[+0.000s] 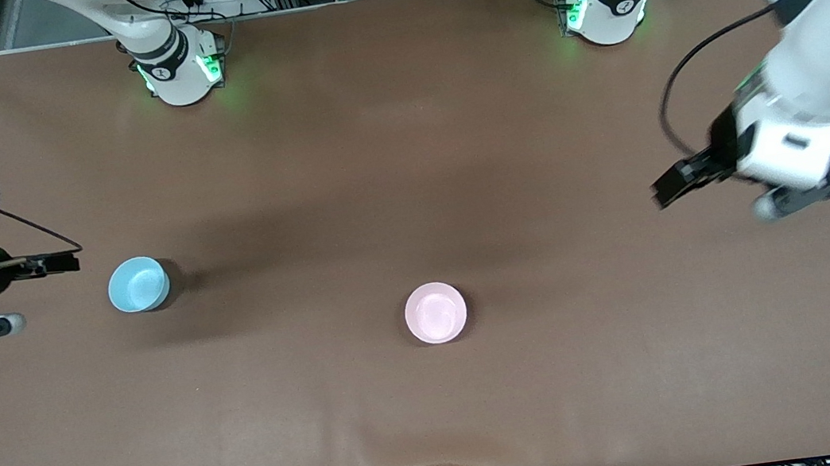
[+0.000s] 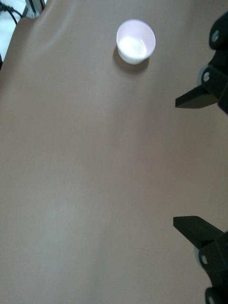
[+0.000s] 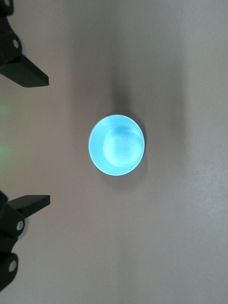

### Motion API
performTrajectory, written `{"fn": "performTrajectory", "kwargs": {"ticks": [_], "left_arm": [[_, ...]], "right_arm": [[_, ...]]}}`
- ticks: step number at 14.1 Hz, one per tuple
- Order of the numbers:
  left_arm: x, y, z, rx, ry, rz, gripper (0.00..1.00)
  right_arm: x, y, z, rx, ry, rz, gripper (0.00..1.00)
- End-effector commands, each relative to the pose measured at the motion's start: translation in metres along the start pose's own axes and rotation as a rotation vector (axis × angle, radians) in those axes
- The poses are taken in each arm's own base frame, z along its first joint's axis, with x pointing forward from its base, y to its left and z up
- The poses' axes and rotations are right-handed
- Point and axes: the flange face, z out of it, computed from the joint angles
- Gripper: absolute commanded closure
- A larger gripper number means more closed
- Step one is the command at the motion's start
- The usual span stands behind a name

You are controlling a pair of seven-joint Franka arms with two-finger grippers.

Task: Stack pink and blue bowls on white bowl
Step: 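Raise the left gripper away while the right gripper reaches the blue bowl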

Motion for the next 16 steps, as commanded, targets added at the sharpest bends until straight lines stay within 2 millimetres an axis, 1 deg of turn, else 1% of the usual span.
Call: {"fn": "performTrajectory", "kwargs": {"ticks": [1,2,4,5,6,7,8,9,10,11,12,14,15,16], "left_arm": [[-0.022,-0.043,-0.007,0.029,0.003,0.015,0.0],[-0.023,-0.052,-0.012,0.03,0.01,0.008,0.0],[-0.029,-0.056,-0.019,0.031,0.02,0.004,0.0],[-0.029,-0.063,-0.019,0.034,0.02,-0.006,0.0],[-0.031,-0.071,-0.024,0.036,0.028,-0.008,0.0],[-0.029,-0.077,-0.026,0.036,0.031,0.009,0.0],[-0.026,-0.086,-0.029,0.036,0.036,0.02,0.0],[-0.025,-0.09,-0.032,0.035,0.042,0.034,0.0],[-0.024,-0.089,-0.035,0.032,0.047,0.047,0.0],[-0.023,-0.089,-0.04,0.028,0.057,0.046,0.0],[-0.021,-0.089,-0.043,0.025,0.063,0.048,0.0],[-0.024,-0.089,-0.047,0.028,0.06,0.056,0.0],[-0.026,-0.089,-0.047,0.034,0.043,0.075,0.0],[-0.028,-0.088,-0.047,0.037,0.036,0.086,0.0]], "right_arm": [[-0.007,0.01,0.044,0.027,0.027,0.015,0.0],[-0.007,0.011,0.065,0.026,0.044,0.017,0.0],[-0.01,0.019,0.105,0.027,0.081,0.032,0.0],[-0.011,0.019,0.119,0.024,0.104,0.02,0.0],[-0.012,0.026,0.134,0.021,0.133,0.005,0.0],[-0.013,0.038,0.147,0.02,0.16,-0.01,0.04],[-0.012,0.043,0.16,0.018,0.174,-0.032,0.05],[-0.012,0.053,0.171,0.022,0.166,-0.039,0.1],[-0.011,0.055,0.176,0.024,0.161,-0.05,0.16],[-0.009,0.057,0.18,0.023,0.168,-0.047,0.26],[-0.006,0.057,0.188,0.023,0.176,-0.045,0.32],[-0.002,0.058,0.204,0.025,0.18,-0.043,0.4],[-0.001,0.058,0.209,0.027,0.179,-0.042,0.5],[0.0,0.057,0.213,0.027,0.182,-0.043,0.52]]}}
